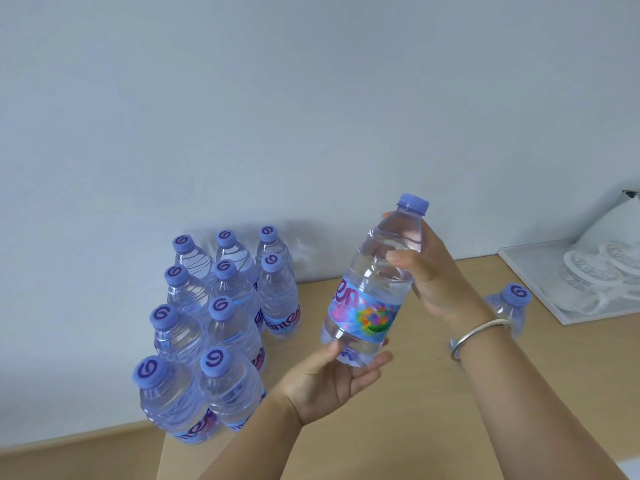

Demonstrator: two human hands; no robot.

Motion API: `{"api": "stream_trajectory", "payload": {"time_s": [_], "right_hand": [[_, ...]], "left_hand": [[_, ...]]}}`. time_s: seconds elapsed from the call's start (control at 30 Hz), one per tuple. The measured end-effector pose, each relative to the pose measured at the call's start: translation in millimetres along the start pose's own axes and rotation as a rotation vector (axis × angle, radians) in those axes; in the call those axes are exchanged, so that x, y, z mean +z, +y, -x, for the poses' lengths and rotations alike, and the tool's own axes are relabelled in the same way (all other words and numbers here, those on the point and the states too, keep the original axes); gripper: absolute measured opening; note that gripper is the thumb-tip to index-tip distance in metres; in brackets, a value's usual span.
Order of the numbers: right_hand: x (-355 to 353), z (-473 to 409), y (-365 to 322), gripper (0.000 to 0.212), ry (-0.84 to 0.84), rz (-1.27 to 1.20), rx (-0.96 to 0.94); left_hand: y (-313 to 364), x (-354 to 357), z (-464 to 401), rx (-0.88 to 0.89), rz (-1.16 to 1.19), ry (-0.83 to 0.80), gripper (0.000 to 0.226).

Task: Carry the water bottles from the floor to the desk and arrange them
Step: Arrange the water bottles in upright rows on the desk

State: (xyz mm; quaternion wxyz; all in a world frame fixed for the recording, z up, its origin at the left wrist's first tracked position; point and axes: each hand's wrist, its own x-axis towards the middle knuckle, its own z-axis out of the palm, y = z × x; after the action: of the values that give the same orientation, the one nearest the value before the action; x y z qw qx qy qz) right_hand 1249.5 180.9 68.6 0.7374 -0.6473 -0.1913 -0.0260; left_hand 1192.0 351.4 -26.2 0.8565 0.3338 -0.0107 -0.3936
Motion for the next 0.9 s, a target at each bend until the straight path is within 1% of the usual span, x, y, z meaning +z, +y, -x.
{"api": "stream_trajectory", "payload": {"time_s": [0.1, 0.17, 0.23, 0.3, 0.33, 0.4, 0.43, 0.5, 0.53, 0.57, 0.6, 0.67, 0.77, 0.83, 0.9], "right_hand": [[7.8, -5.6, 1.8, 0.041, -0.037, -0.208, 0.074], [12.7, -9.1, 1.6, 0.043, -0.055, -0.243, 0.108], [16.5, -10.9, 2.4, 0.043, -0.064, -0.264, 0.135], [16.4, -12.7, -0.9, 0.052, -0.068, -0.242, 0.19], [15.0, -13.7, -3.9, 0.059, -0.087, -0.186, 0.227], [15.5, -14.9, -10.7, 0.056, -0.122, 0.026, 0.28], [18.1, -15.1, -13.2, 0.055, -0.093, 0.139, 0.298], [24.1, -16.3, -12.0, 0.062, 0.085, 0.287, 0.32], [28.0, -16.1, -10.3, 0.063, 0.17, 0.32, 0.316], [31.0, -15.4, -9.3, 0.063, 0.22, 0.331, 0.309], [32.5, -15.3, -8.6, 0.063, 0.232, 0.336, 0.313], [33.0, -14.5, -10.0, 0.068, 0.2, 0.337, 0.342], [37.2, -14.4, -12.9, 0.069, 0.119, 0.283, 0.378], [41.8, -14.5, -12.5, 0.061, 0.064, 0.221, 0.367], [45.8, -15.9, -12.8, 0.057, 0.023, 0.197, 0.369]], "left_hand": [[3.4, 6.5, 9.2, 0.036, 0.023, -0.138, 0.08], [6.8, 9.5, 13.0, 0.06, 0.004, -0.164, 0.074], [9.1, 10.8, 16.8, 0.09, -0.013, -0.132, 0.07], [11.7, 12.3, 19.3, 0.162, -0.099, -0.04, 0.069], [12.4, 14.5, 21.3, 0.209, -0.204, 0.031, 0.068], [12.6, 23.0, 22.9, 0.356, -0.449, 0.196, 0.062], [11.2, 27.2, 22.2, 0.422, -0.537, 0.277, 0.06], [7.3, 32.3, 20.2, 0.49, -0.618, 0.379, 0.056], [4.7, 32.6, 19.6, 0.497, -0.631, 0.392, 0.055], [3.2, 31.2, 19.6, 0.497, -0.63, 0.388, 0.056], [3.2, 28.8, 20.2, 0.49, -0.621, 0.374, 0.059], [9.6, 23.5, 24.8, 0.437, -0.562, 0.309, 0.065], [19.5, 15.4, 34.6, 0.277, -0.358, 0.136, 0.079], [22.2, 13.7, 38.2, 0.227, -0.306, 0.107, 0.087], [22.6, 11.4, 40.4, 0.233, -0.27, 0.124, 0.088]]}}
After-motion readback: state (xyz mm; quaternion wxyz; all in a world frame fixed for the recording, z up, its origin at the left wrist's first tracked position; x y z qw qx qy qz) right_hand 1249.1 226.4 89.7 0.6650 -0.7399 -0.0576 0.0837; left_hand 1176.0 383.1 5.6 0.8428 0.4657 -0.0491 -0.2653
